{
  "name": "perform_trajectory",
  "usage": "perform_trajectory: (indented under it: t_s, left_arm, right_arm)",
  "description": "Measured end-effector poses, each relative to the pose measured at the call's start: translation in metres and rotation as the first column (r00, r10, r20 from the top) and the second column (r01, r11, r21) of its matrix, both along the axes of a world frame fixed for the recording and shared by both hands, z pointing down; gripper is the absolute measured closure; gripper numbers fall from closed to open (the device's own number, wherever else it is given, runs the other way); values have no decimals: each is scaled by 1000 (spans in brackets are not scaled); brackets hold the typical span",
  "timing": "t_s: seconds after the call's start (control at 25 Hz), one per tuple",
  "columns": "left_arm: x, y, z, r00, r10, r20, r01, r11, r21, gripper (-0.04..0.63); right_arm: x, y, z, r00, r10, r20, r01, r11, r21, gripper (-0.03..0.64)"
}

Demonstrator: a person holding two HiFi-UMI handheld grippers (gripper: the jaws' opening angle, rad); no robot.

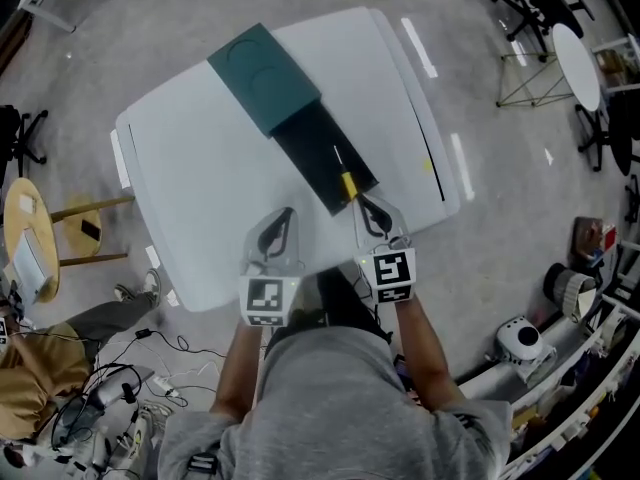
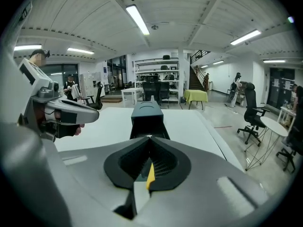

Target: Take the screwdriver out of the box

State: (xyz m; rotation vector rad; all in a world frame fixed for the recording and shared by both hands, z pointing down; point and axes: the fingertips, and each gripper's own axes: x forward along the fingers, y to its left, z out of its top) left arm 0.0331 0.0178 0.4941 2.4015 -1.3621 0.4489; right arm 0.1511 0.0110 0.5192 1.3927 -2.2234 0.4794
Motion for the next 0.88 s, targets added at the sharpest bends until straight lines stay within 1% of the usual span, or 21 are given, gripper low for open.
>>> perform_trajectory:
  t_s: [0.44, 0.76, 0.84, 0.88]
  left_arm:
    - [1, -13, 29, 999, -31, 13, 32, 998, -59, 583]
    - [3, -20, 45, 999, -40, 21, 41, 995, -89, 583]
    - [2, -21, 48, 999, -41, 23, 43, 994, -97, 583]
    - [2, -21, 49, 999, -42, 25, 45, 994, -101, 583]
  right_arm:
    - [-2, -19, 35, 1000, -25, 1, 25, 996, -90, 612]
    - [0, -24, 59, 1000, -25, -10, 23, 984, -179, 612]
    - [0, -24, 62, 1000, -26, -18, 21, 979, -203, 602]
    - [0, -24, 63, 999, -27, -20, 22, 976, -216, 584]
